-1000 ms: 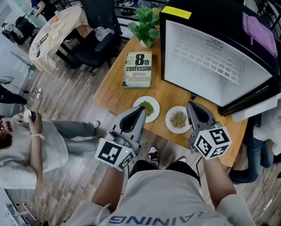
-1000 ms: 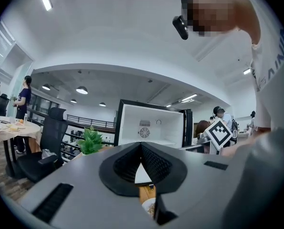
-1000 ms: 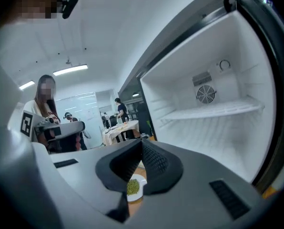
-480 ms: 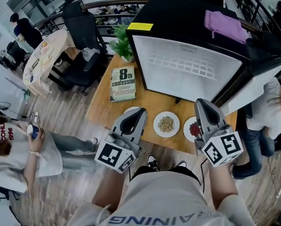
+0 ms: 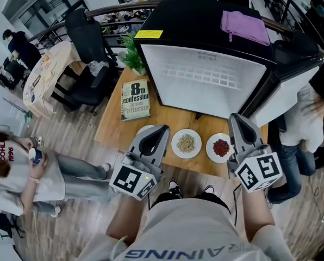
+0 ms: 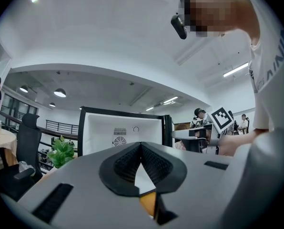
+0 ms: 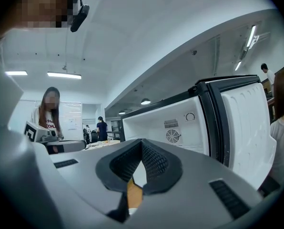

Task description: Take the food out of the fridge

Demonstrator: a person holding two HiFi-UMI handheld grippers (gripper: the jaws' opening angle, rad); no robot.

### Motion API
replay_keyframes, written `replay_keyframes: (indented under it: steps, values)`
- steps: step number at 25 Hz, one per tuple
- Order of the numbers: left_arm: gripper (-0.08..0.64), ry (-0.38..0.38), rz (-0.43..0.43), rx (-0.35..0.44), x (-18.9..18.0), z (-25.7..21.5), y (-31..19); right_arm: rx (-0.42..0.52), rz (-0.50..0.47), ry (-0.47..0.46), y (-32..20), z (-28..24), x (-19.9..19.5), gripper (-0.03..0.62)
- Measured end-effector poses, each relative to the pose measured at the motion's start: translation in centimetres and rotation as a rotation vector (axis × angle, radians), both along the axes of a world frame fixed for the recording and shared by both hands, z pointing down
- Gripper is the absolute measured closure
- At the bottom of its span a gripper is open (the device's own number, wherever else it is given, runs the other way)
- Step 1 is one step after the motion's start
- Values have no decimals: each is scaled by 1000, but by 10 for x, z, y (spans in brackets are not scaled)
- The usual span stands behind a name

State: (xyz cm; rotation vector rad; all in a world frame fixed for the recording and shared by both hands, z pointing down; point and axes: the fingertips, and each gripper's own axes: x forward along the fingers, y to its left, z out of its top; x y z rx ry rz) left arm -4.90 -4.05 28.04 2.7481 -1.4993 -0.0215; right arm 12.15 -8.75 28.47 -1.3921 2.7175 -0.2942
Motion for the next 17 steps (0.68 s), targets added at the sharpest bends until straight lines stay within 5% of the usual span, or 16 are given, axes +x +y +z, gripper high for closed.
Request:
replay_keyframes:
  steps: [17]
  values:
    - [552,4,-4,1,0,-3,5,-2,-19,14,4,-3,-6,572]
